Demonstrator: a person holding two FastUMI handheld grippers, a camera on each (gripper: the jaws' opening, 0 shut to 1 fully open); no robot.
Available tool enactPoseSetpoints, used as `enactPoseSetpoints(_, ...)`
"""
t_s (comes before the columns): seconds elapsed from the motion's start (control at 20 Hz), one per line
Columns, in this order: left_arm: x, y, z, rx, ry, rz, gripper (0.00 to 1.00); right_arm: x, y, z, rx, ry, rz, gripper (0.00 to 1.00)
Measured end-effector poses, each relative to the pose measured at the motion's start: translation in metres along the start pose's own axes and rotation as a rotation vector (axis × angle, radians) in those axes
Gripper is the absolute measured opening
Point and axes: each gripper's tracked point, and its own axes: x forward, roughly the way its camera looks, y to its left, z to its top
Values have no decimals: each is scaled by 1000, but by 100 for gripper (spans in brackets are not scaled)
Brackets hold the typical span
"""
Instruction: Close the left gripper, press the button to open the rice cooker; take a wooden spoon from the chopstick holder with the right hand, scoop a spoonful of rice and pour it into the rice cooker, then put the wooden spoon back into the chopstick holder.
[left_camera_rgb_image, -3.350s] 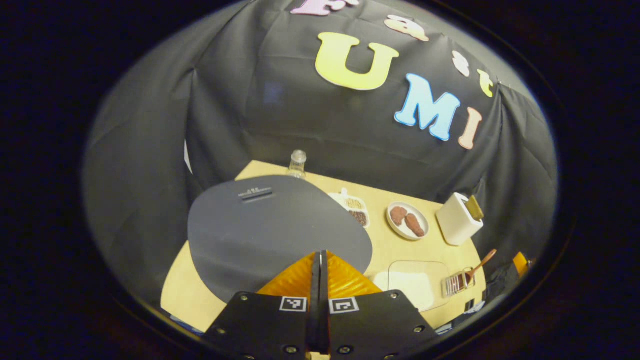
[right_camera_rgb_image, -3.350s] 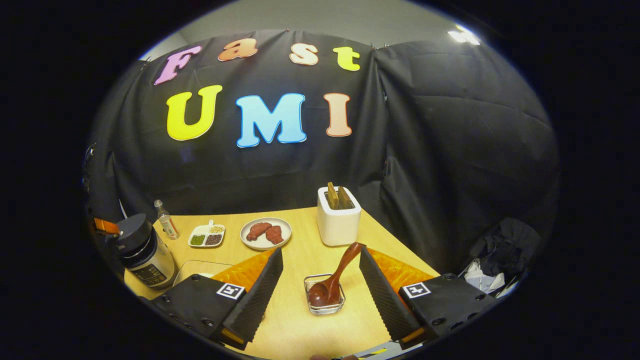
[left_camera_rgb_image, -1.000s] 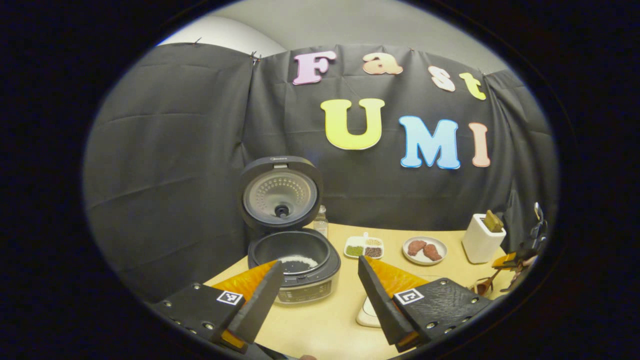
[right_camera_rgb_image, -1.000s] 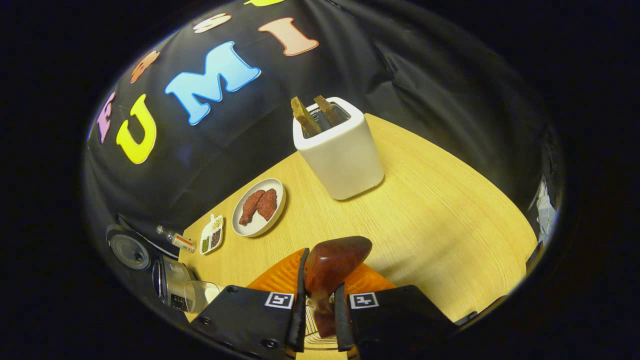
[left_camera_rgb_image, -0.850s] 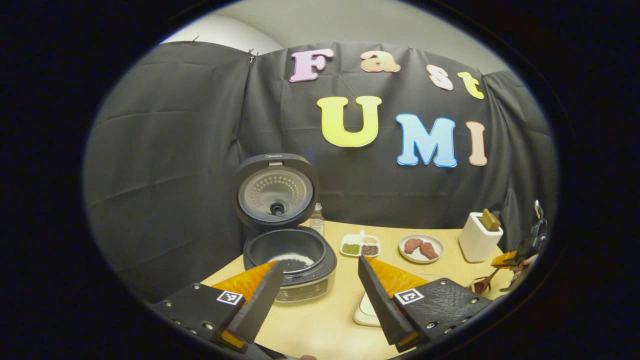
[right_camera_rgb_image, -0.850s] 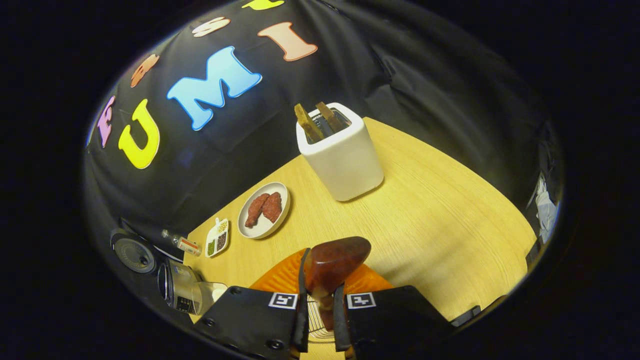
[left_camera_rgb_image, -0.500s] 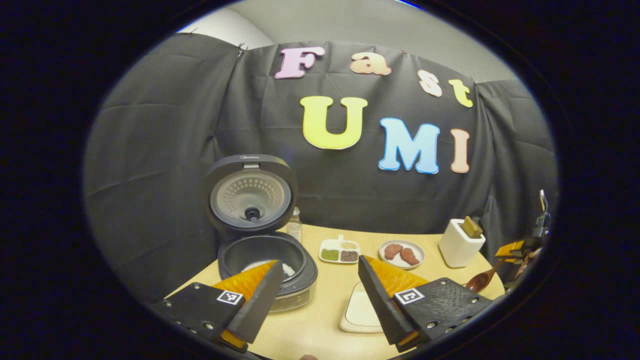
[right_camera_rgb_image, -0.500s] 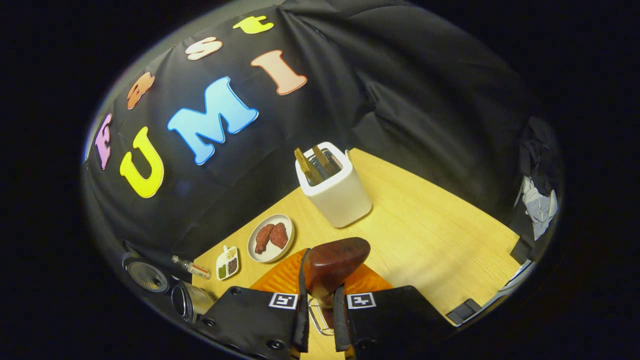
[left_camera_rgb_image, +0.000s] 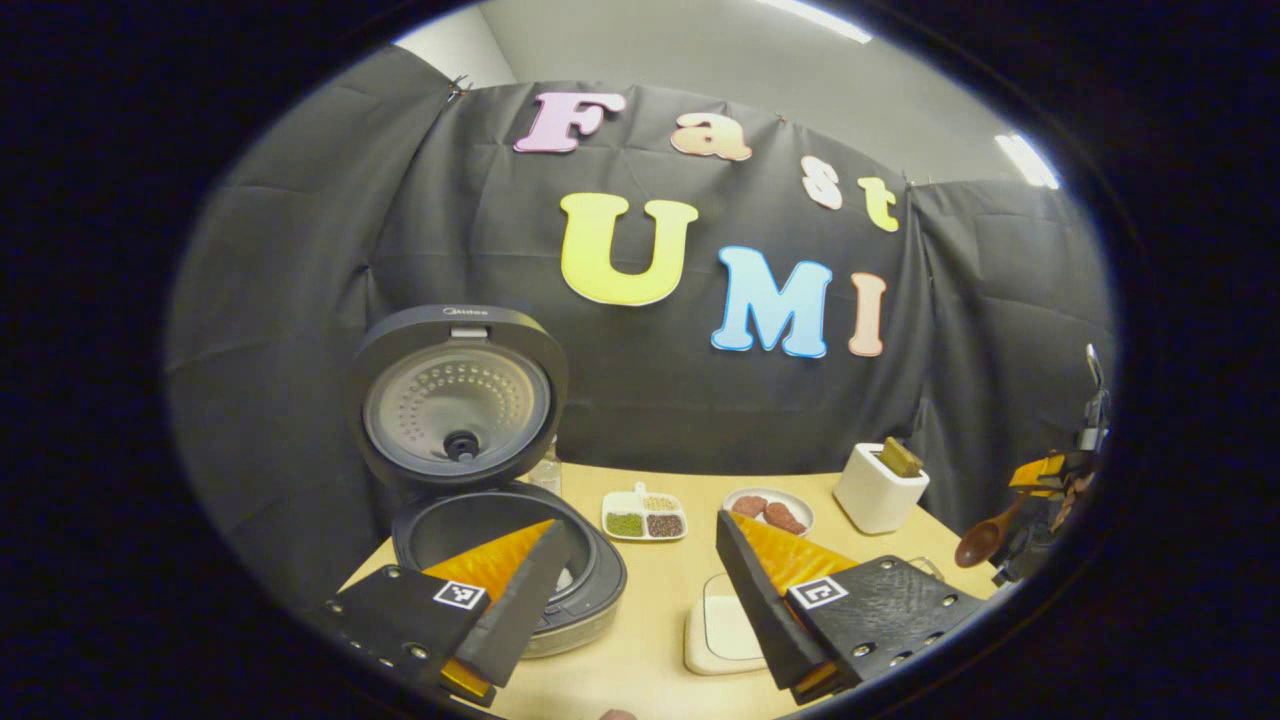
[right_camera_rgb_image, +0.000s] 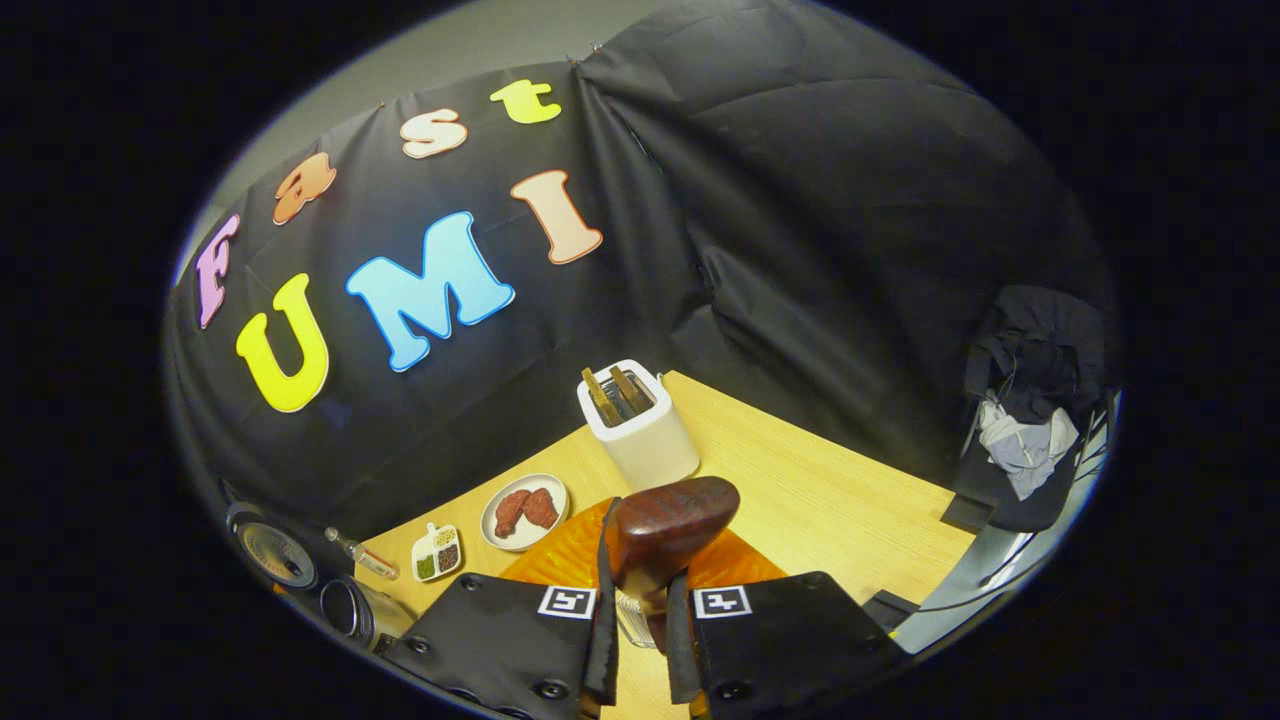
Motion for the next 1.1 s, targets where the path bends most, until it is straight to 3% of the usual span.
enactPoseSetpoints(0.3, -7, 18, -5, 17, -5, -51, 94, -16, 58, -19, -10, 15, 60, 22)
enactPoseSetpoints(0.75, -28, 73, -27, 7, 8, 34, 92, 2, 170, -68, -102, 112, 247, 22)
enactPoseSetpoints(1.1, -35, 108, -47, -52, 21, 139, 94, 36, 202, -134, -248, 206, 285, 22)
